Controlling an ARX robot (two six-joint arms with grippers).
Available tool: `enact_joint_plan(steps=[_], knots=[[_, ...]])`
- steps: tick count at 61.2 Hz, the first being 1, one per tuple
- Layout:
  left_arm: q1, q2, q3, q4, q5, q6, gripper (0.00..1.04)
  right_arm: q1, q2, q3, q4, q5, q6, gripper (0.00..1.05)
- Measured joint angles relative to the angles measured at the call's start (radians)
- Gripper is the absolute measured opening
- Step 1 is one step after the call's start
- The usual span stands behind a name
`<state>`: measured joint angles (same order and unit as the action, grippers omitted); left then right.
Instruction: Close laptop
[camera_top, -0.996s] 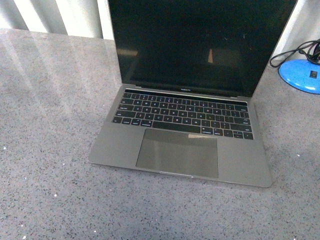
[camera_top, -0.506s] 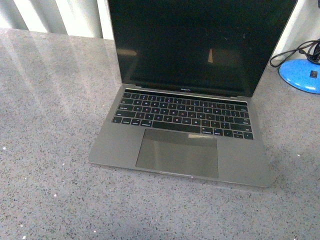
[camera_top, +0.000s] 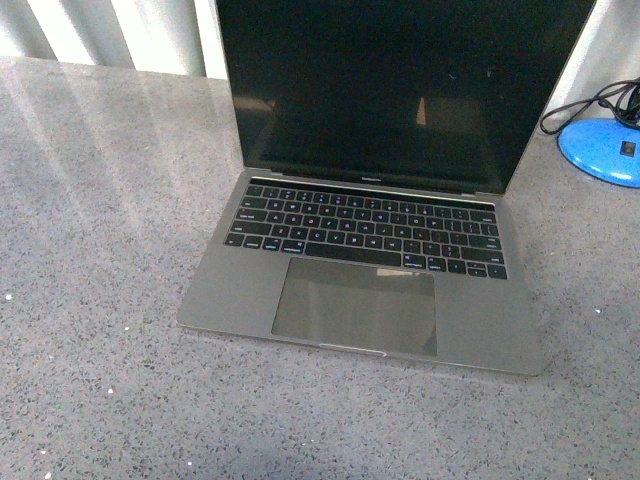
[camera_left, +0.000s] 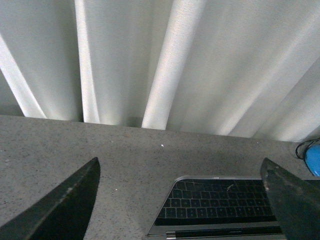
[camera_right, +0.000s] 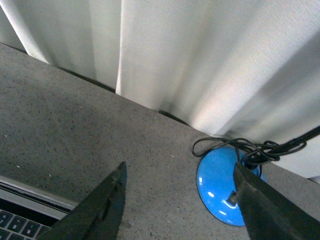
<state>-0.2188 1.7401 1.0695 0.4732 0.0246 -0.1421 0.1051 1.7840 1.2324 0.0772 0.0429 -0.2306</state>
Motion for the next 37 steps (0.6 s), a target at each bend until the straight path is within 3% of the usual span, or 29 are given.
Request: enact_joint_plan(steps=[21, 32, 37], knots=[[-0.011, 0.112, 0.148, -0.056, 0.032, 0.000, 0.34, 0.039, 0.082, 0.135, -0.042, -0.027, 0.054, 0.00], [-0.026, 0.141, 0.209, -0.080, 0.039, -0.003, 0.03, 0.042, 0.100, 0.154, -0.048, -0.038, 0.087, 0.01], [-0.031, 0.145, 0.220, -0.096, 0.040, -0.018, 0.04, 0.042, 0.101, 0.154, -0.048, -0.038, 0.100, 0.01]])
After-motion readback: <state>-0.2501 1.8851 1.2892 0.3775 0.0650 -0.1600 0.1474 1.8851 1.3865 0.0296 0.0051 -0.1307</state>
